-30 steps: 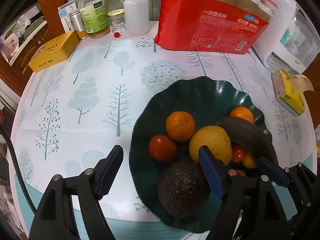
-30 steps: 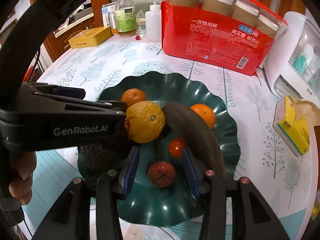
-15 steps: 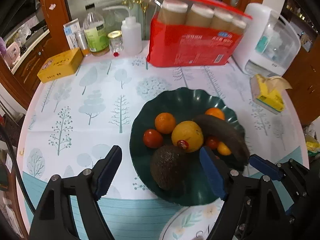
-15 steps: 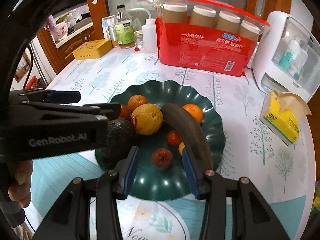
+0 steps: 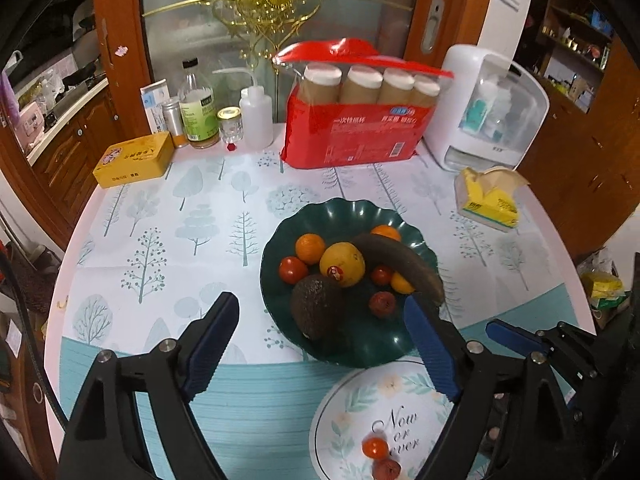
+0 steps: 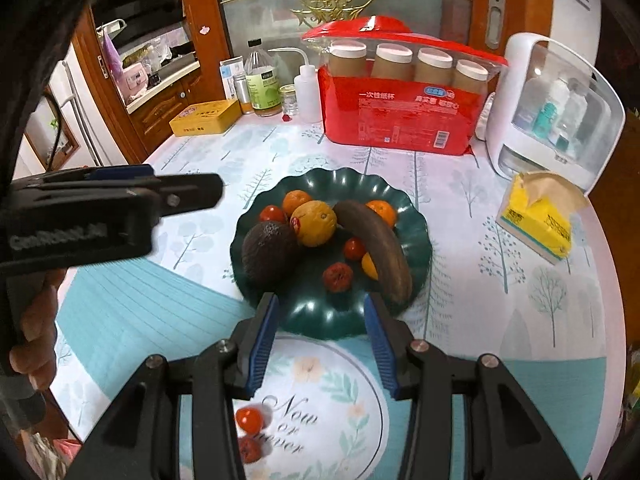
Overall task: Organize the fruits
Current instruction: 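Withdraw both tools from the green plate back to the placemat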
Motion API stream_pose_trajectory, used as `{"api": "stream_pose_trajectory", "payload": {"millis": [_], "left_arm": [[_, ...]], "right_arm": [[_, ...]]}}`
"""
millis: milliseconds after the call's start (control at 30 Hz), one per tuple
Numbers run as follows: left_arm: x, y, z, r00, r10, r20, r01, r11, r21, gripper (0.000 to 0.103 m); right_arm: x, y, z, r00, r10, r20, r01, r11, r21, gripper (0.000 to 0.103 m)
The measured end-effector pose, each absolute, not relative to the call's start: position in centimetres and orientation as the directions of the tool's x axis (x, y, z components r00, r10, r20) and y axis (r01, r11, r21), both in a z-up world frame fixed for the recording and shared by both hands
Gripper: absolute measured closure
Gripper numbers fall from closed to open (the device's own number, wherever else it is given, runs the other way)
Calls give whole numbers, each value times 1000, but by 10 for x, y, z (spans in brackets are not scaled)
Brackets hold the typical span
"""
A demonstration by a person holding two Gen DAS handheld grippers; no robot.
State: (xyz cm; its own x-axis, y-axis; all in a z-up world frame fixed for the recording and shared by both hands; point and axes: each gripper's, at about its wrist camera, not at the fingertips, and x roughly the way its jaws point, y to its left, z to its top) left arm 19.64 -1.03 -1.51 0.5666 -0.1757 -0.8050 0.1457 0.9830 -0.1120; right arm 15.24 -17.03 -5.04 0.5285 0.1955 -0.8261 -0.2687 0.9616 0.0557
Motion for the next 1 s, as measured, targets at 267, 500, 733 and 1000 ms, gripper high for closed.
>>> {"api": "stream_pose_trajectory", "payload": {"millis": [267, 500, 733, 1000], "left_arm": [[154, 1, -25, 557, -188, -809, 137, 982, -133, 18], [127, -3, -65, 471, -202, -858, 167, 976, -138, 18], [108, -10, -105, 393, -196, -899, 217, 969, -116, 18], [105, -26, -135, 322, -203, -924, 305, 947, -102, 18]], "right_arm": [[119, -186, -56, 508, 201, -837, -239, 967, 87, 58], [86, -182, -73, 459, 206, -864, -252, 963, 96, 58], [57, -170, -103, 405, 194, -893, -262, 961, 90, 58], [34, -158, -137, 349, 221, -911, -240, 960, 141, 58]]}}
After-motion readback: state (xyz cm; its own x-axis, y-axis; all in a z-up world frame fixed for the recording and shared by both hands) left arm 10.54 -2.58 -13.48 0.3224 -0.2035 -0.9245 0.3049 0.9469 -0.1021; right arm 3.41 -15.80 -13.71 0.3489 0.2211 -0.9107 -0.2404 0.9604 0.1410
